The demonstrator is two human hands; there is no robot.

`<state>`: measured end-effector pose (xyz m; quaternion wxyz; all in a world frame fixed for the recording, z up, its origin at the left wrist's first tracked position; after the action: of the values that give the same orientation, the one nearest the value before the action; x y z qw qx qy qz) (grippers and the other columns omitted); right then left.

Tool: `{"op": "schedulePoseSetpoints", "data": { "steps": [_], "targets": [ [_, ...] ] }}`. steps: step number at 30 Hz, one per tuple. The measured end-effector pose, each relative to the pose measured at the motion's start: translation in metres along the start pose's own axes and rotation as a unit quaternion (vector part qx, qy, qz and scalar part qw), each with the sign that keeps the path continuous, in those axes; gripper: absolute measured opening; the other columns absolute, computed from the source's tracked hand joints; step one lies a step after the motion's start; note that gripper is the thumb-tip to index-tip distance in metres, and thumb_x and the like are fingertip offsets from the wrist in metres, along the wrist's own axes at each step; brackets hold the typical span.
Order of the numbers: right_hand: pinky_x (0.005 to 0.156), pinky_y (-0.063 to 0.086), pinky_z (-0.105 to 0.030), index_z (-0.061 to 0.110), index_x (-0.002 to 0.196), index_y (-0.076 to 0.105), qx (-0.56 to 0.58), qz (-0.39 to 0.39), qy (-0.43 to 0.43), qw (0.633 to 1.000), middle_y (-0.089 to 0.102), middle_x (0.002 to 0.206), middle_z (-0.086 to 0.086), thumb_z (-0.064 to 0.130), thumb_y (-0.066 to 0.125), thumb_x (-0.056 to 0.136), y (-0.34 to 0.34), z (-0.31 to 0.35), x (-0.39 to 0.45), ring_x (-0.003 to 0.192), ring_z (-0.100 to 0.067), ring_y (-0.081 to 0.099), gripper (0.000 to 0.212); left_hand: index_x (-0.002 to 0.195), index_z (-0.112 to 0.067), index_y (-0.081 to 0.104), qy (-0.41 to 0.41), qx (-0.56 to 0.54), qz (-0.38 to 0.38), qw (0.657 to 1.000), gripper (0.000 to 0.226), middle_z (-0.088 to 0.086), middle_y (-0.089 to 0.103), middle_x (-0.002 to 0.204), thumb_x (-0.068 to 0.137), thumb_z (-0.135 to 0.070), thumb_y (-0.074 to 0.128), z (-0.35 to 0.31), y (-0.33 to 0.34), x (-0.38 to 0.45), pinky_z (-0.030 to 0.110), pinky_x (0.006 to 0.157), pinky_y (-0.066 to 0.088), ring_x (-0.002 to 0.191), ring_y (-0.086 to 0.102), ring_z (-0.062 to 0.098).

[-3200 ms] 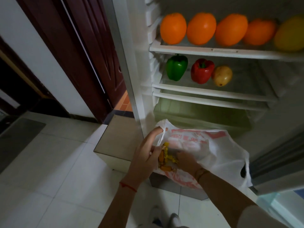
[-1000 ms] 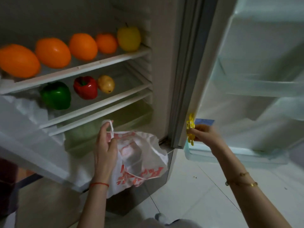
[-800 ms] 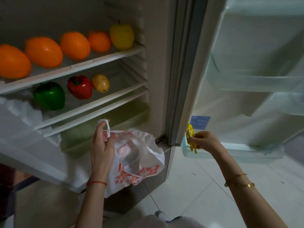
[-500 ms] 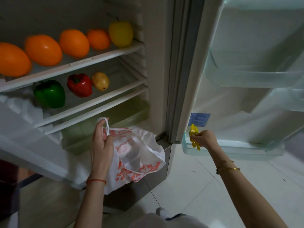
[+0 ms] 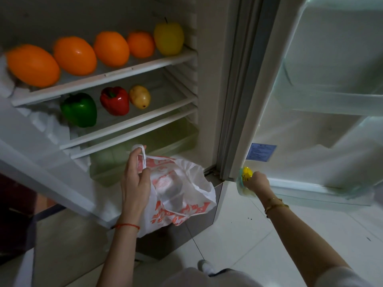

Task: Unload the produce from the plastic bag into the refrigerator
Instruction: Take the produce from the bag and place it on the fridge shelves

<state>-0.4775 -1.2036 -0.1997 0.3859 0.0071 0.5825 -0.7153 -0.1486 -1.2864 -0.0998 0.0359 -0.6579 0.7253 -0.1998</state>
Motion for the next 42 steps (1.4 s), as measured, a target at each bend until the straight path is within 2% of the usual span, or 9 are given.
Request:
{"op": "schedulePoseSetpoints", "data": {
  "steps": [8,11,18,23,25,30,35,38,42],
  "targets": [
    [0.063,0.041,-0.031,0.004,0.066,0.051,-0.028,-0.055,-0.018,0.998,0.061,0.082,-0.015,0.021,0.066,0.086,-0.027,-0.008,0.001,0.074,-0.030,0.055,0.030,0.143,-0.026,0.041,-0.001,0.003,0.003,1.000,0.054,0.001,0.048,0.142,0.096,-0.001,0.045,0.007,-0.006,0.002,0.030,0.100,0.047,0.124,0.050,0.013],
    [0.065,0.051,-0.031,-0.002,0.075,0.065,-0.016,-0.071,-0.039,0.997,0.070,0.084,-0.015,0.017,0.061,0.083,-0.048,-0.001,-0.005,0.075,-0.030,0.066,0.021,0.143,-0.029,0.041,-0.002,0.002,-0.006,1.000,0.055,0.000,0.049,0.141,0.096,-0.001,0.045,0.011,-0.008,0.002,0.041,0.105,0.046,0.125,0.051,0.015],
    [0.056,0.053,-0.018,0.006,0.081,0.075,0.089,0.175,-0.240,0.951,0.075,0.076,-0.006,0.019,0.065,0.089,-0.065,0.080,-0.087,0.063,-0.014,0.069,0.018,0.135,-0.045,0.042,-0.015,-0.010,-0.027,0.999,0.050,-0.007,0.051,0.138,0.093,-0.017,0.045,0.014,-0.020,-0.006,0.048,0.103,0.047,0.126,0.051,0.013],
    [0.076,0.060,-0.028,0.007,0.102,0.073,0.080,0.212,-0.367,0.902,0.075,0.097,-0.009,0.016,0.063,0.092,-0.023,0.143,-0.114,0.081,-0.020,0.071,0.016,0.126,-0.055,0.043,-0.034,-0.014,-0.035,0.999,0.049,-0.025,0.052,0.129,0.089,-0.022,0.043,0.009,-0.032,-0.022,0.044,0.103,0.047,0.123,0.051,0.007],
    [0.085,0.058,-0.037,0.010,0.100,0.074,0.006,0.144,-0.394,0.908,0.074,0.100,-0.007,0.022,0.062,0.091,-0.001,0.163,-0.118,0.089,-0.023,0.069,0.019,0.122,-0.061,0.044,-0.042,-0.025,-0.033,0.998,0.052,-0.041,0.049,0.122,0.090,-0.021,0.043,0.008,-0.037,-0.029,0.045,0.101,0.049,0.121,0.052,0.006],
    [0.075,0.055,-0.032,0.011,0.089,0.070,-0.012,-0.002,-0.469,0.883,0.071,0.087,-0.004,0.032,0.066,0.088,0.036,0.197,-0.135,0.079,-0.019,0.065,0.022,0.126,-0.053,0.047,-0.042,-0.018,-0.059,0.997,0.057,-0.036,0.044,0.136,0.090,-0.009,0.045,0.019,-0.054,-0.046,0.038,0.112,0.038,0.134,0.041,0.001],
    [0.072,0.045,-0.022,0.008,0.091,0.071,-0.062,0.115,-0.555,0.821,0.071,0.091,-0.005,0.020,0.065,0.088,0.080,0.216,-0.146,0.078,-0.016,0.061,0.014,0.127,-0.048,0.046,-0.010,-0.030,-0.085,0.996,0.056,-0.043,0.045,0.132,0.088,-0.007,0.045,0.019,-0.066,-0.065,0.013,0.107,0.034,0.131,0.040,-0.010],
    [0.078,0.044,-0.022,0.008,0.097,0.070,-0.128,0.187,-0.515,0.827,0.070,0.100,-0.008,0.025,0.065,0.088,0.126,0.217,-0.139,0.090,-0.021,0.063,0.020,0.125,-0.057,0.047,-0.005,-0.036,-0.107,0.994,0.064,-0.040,0.047,0.133,0.088,-0.005,0.046,0.020,-0.071,-0.074,0.012,0.105,0.034,0.131,0.041,-0.007],
    [0.078,0.045,-0.024,0.008,0.106,0.064,-0.181,0.230,-0.465,0.836,0.063,0.096,-0.007,0.034,0.058,0.094,0.172,0.211,-0.127,0.087,-0.019,0.058,0.029,0.129,-0.042,0.046,-0.016,-0.036,-0.124,0.992,0.057,-0.041,0.047,0.133,0.089,-0.002,0.046,0.022,-0.072,-0.083,0.008,0.104,0.033,0.132,0.040,-0.008]
  ]
}}
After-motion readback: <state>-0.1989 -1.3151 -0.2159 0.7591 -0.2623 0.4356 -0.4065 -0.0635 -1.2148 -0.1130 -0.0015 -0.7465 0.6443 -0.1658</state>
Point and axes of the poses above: each hand's wrist, its own x-axis towards the middle knuckle, its own y-axis out of the palm, z = x × y, the point moved 1 cm from there along x, towards the middle knuckle
